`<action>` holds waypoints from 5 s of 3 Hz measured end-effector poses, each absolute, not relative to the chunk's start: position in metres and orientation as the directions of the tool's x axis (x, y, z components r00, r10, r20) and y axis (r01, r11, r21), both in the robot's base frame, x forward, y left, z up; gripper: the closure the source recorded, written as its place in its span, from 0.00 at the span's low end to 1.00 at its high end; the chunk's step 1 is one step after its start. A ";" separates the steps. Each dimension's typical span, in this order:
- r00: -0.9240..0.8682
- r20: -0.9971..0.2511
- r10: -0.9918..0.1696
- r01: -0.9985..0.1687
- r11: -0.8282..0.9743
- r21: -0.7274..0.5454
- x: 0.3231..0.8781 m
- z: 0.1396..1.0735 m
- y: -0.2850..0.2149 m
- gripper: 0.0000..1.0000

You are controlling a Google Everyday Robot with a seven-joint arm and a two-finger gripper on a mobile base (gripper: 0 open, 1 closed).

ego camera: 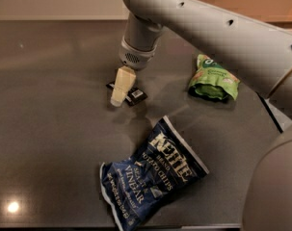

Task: Move rxbar chocolate near blue chip bag

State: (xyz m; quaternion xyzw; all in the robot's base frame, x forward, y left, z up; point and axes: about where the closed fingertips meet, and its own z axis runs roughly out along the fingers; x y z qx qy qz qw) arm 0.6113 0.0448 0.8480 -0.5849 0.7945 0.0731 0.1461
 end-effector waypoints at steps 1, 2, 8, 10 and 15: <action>-0.284 -0.281 -0.917 -0.951 0.307 -0.039 0.614 0.837 0.048 0.00; -0.291 -0.255 -0.922 -0.951 0.308 -0.029 0.616 0.828 0.049 0.00; -0.287 -0.250 -0.924 -0.954 0.300 -0.013 0.613 0.836 0.045 1.00; -0.267 -0.299 -0.916 -0.961 0.278 0.007 0.578 0.868 0.018 1.00; -0.072 -0.296 -0.952 -0.993 0.042 0.109 0.457 0.869 0.037 0.59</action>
Offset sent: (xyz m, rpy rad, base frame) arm 0.0064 0.0036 -0.0271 -0.0796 0.0628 -0.0105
